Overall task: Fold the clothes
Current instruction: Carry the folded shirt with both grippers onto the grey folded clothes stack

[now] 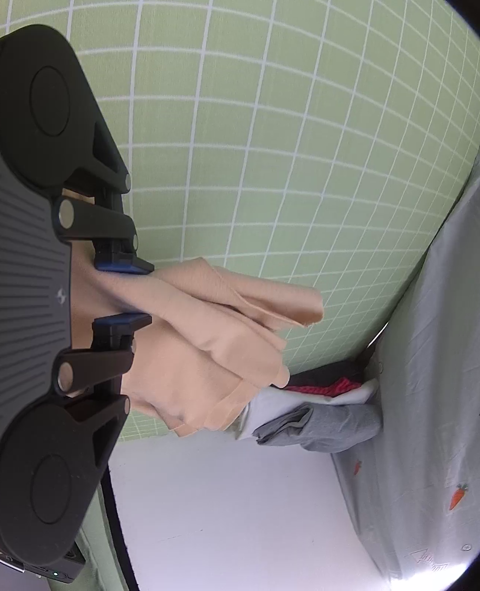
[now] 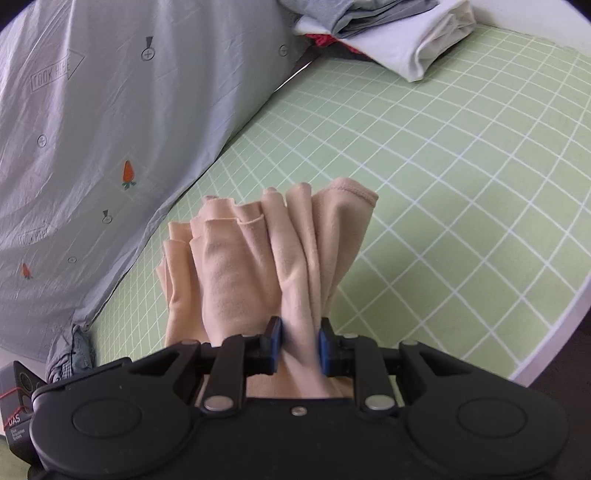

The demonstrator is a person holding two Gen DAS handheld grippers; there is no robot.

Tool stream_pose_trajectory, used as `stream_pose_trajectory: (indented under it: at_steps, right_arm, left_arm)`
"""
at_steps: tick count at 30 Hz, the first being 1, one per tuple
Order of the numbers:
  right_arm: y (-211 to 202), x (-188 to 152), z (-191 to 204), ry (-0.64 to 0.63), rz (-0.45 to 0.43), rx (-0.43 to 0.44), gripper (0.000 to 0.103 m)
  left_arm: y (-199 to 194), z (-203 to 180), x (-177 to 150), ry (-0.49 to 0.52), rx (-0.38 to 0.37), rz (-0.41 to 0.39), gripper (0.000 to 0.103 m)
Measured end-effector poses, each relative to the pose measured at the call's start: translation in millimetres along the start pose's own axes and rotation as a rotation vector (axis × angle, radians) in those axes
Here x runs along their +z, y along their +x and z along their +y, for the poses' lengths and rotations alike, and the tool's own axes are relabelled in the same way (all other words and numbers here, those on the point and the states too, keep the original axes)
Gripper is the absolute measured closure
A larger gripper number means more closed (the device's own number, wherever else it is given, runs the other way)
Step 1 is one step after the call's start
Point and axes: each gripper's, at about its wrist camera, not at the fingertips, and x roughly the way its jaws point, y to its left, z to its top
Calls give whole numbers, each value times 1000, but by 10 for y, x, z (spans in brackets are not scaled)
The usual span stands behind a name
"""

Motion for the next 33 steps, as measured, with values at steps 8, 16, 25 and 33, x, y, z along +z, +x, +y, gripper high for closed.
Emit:
stream_pose_trajectory:
  at_steps: [8, 16, 25, 33]
  right_arm:
    - [-287, 362, -498, 42, -90, -35, 82]
    - [-432, 1602, -1256, -46, -160, -9, 82]
    - [-412, 3303, -1431, -176, -294, 81, 82]
    - [210, 4616, -946, -245, -414, 148, 81]
  left_arm:
    - [607, -656, -107, 83, -41, 30, 81]
    - [1582, -1701, -149, 88, -105, -61, 81]
    - [2324, -2763, 719, 106, -203, -225, 81]
    - [2757, -3126, 2040, 170, -185, -382, 78]
